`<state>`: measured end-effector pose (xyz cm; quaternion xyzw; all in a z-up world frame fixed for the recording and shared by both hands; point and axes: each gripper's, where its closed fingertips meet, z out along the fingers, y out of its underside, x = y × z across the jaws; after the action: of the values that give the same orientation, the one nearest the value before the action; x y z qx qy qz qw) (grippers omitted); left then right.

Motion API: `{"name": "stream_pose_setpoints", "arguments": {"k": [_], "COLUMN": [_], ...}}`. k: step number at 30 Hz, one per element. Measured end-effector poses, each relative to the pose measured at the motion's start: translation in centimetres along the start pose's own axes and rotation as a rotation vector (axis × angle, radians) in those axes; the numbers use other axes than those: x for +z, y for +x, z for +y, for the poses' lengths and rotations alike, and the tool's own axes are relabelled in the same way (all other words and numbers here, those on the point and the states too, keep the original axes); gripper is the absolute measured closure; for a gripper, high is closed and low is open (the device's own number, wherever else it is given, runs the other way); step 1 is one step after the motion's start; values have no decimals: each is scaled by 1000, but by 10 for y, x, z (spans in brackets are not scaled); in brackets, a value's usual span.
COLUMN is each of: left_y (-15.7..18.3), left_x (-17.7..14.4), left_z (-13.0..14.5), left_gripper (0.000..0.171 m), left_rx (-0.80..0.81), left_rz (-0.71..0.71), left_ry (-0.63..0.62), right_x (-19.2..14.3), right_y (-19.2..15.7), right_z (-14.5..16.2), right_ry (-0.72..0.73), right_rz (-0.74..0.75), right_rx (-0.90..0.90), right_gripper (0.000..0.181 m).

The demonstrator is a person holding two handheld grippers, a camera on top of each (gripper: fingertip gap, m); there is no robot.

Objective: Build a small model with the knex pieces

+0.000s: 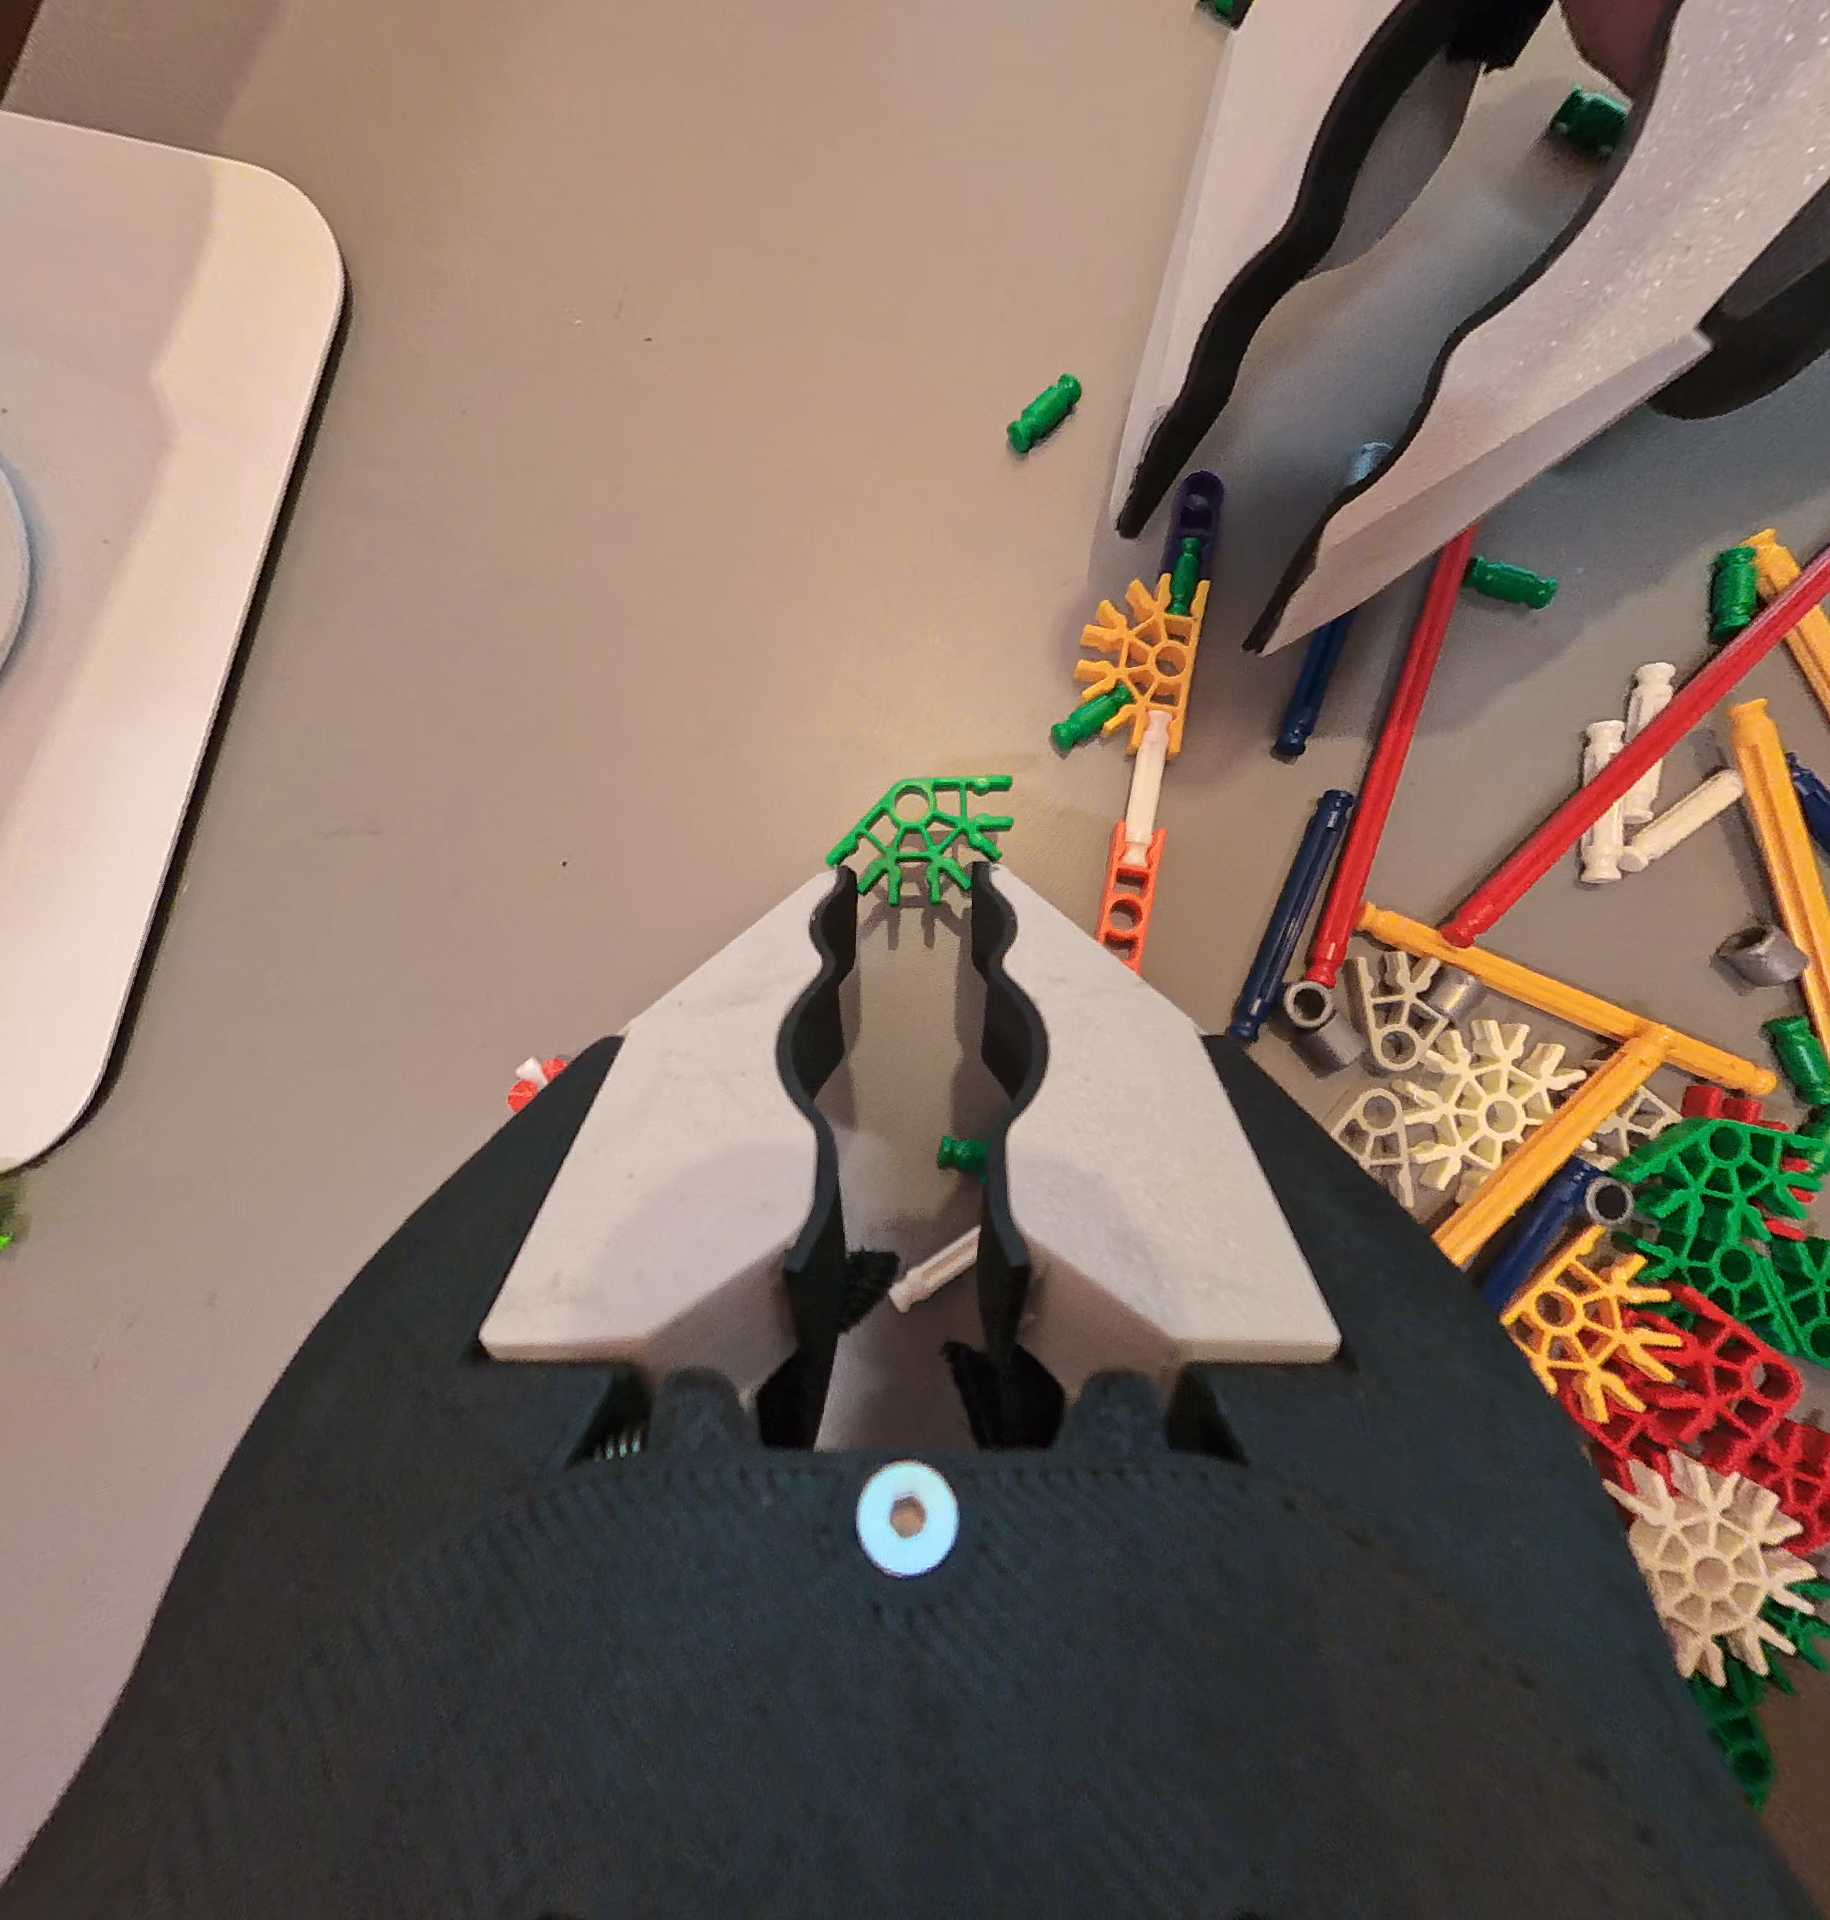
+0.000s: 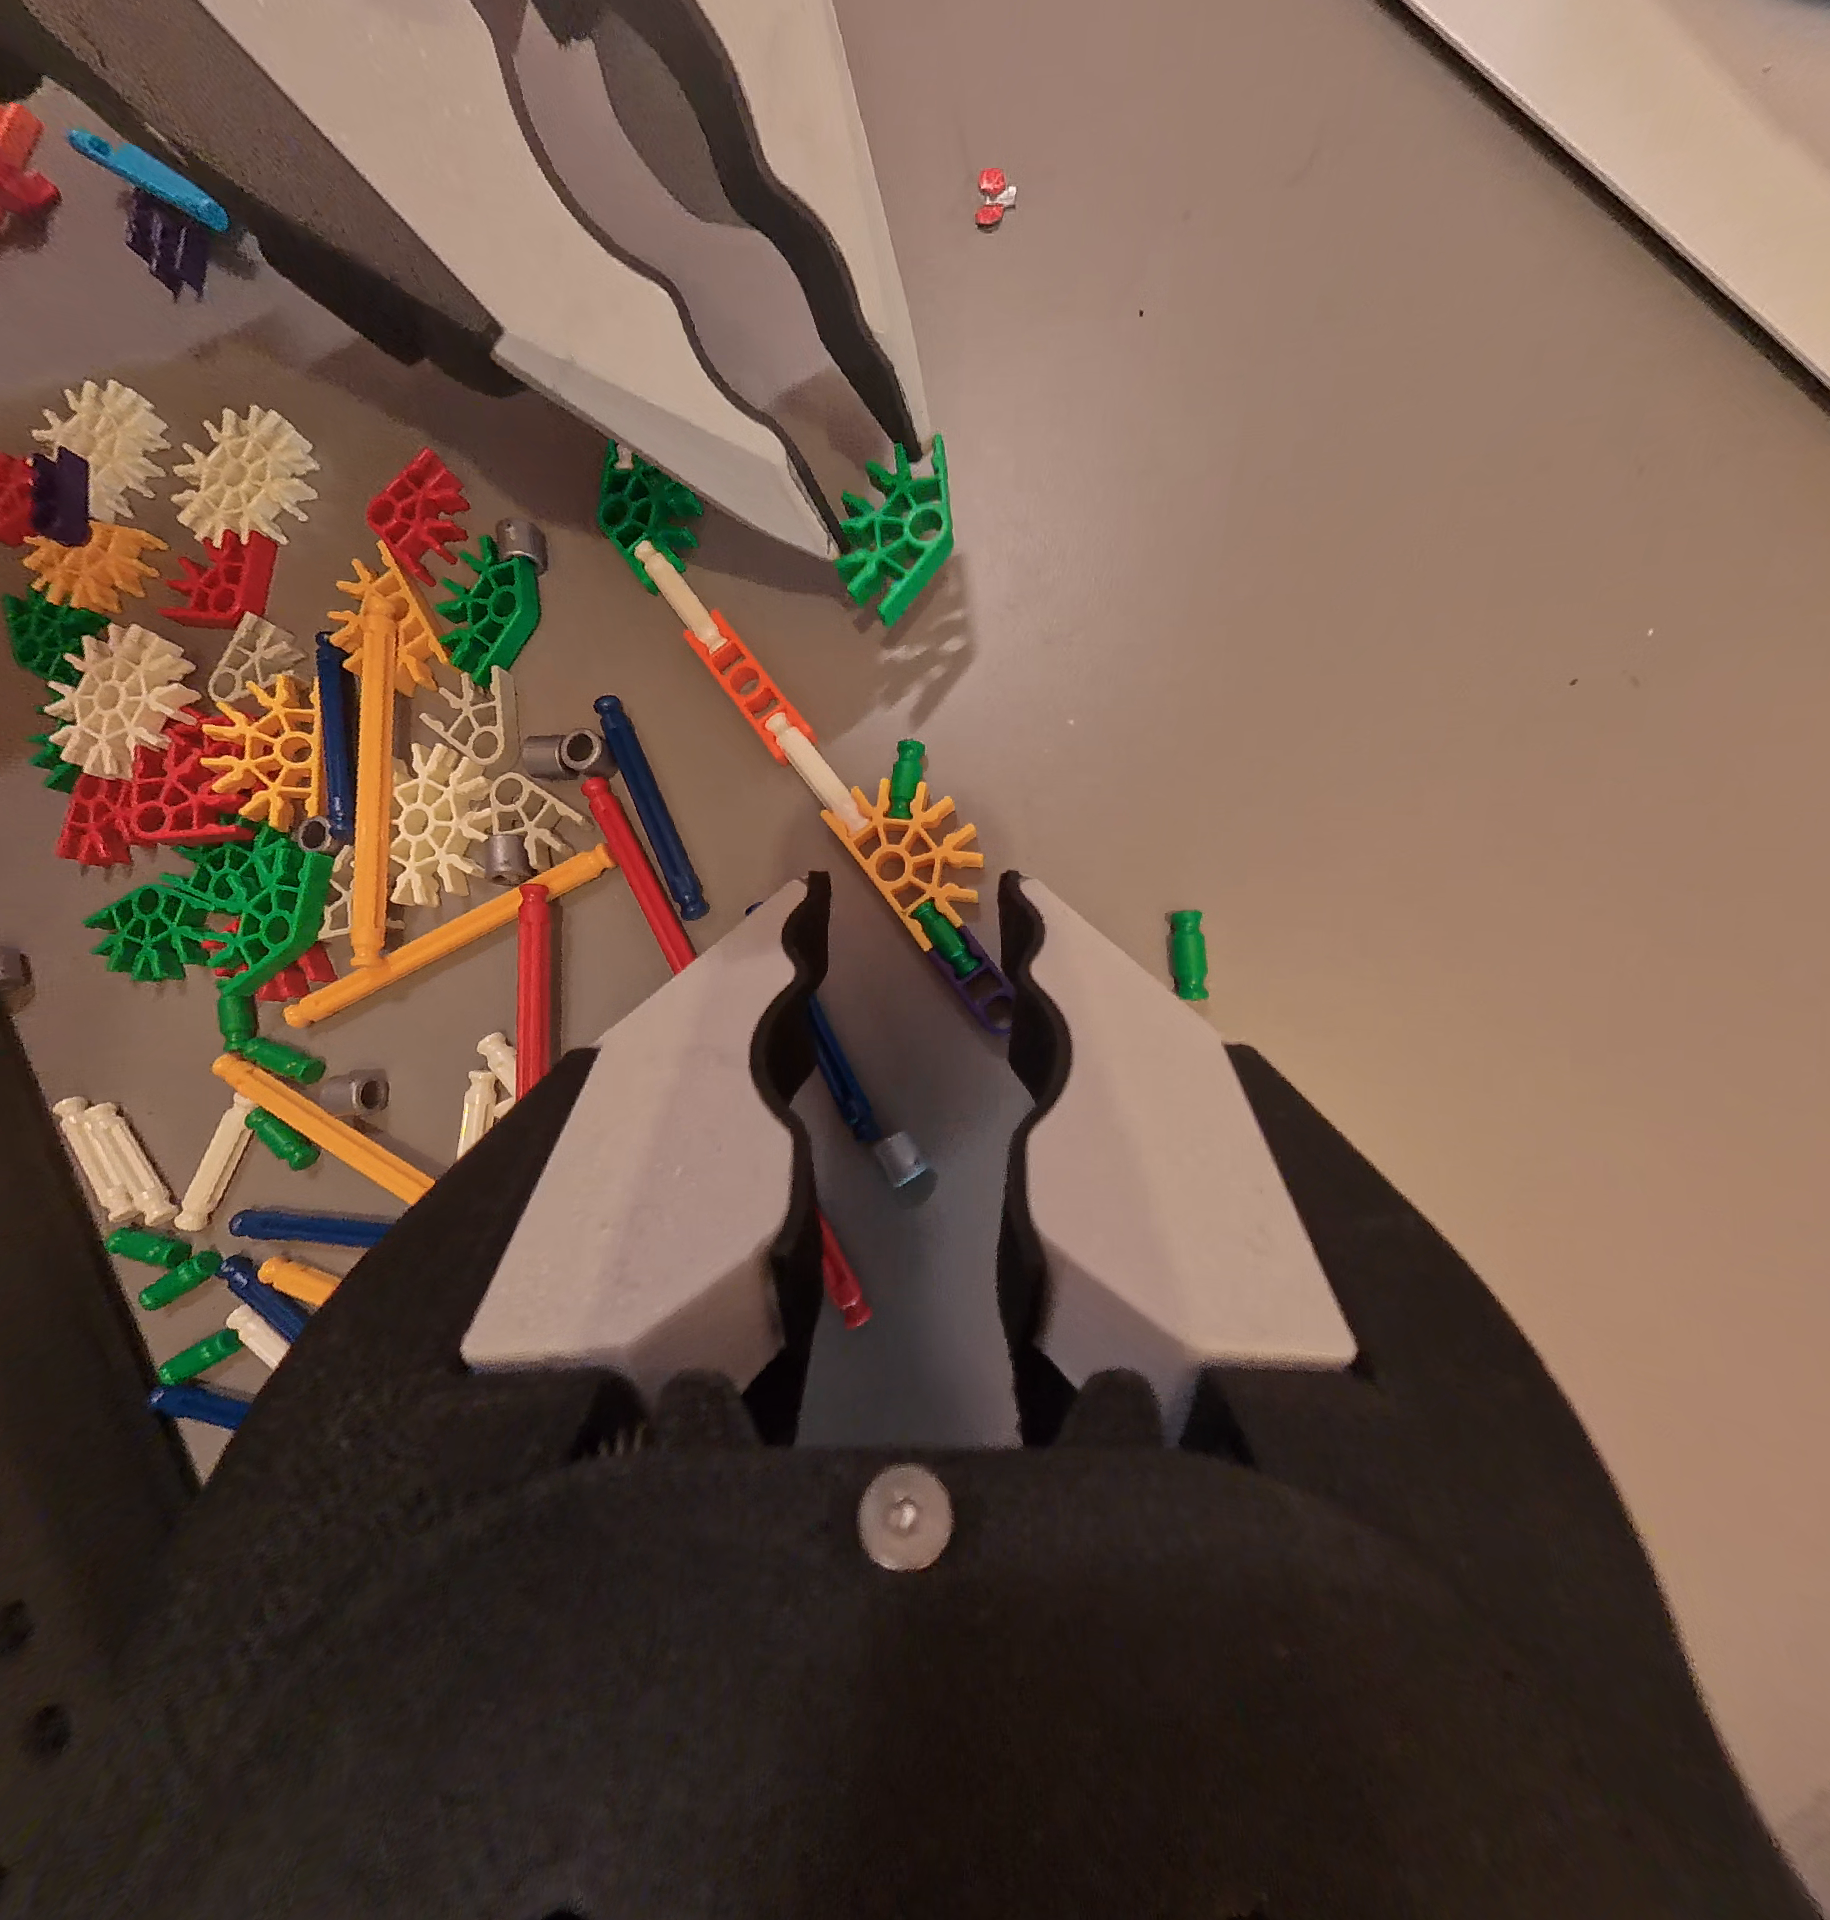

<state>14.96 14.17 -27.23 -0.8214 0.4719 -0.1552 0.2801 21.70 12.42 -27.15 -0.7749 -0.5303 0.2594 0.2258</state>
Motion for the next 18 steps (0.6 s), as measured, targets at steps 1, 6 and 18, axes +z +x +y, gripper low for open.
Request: {"name": "stream_pose_setpoints", "arguments": {"k": [1,6,18], "left_y": [1,6,20], "left_x": [1,5,19], "left_z": [-1,-6,-6], "left_gripper": [152,152,152], "left_rx": [-1,-14,-193], "left_rz": [5,6,-125], "left_ry": [0,-6,-15], "right_x": [0,0,14], "right_y": [0,-2,-4], "right_z": [0,-3,-2], "right_ry": [-1,-4,-64], "right_rz": [-1,-7,35], "right_rx": [-1,-18,-60], "right_gripper": [152,156,165]}}
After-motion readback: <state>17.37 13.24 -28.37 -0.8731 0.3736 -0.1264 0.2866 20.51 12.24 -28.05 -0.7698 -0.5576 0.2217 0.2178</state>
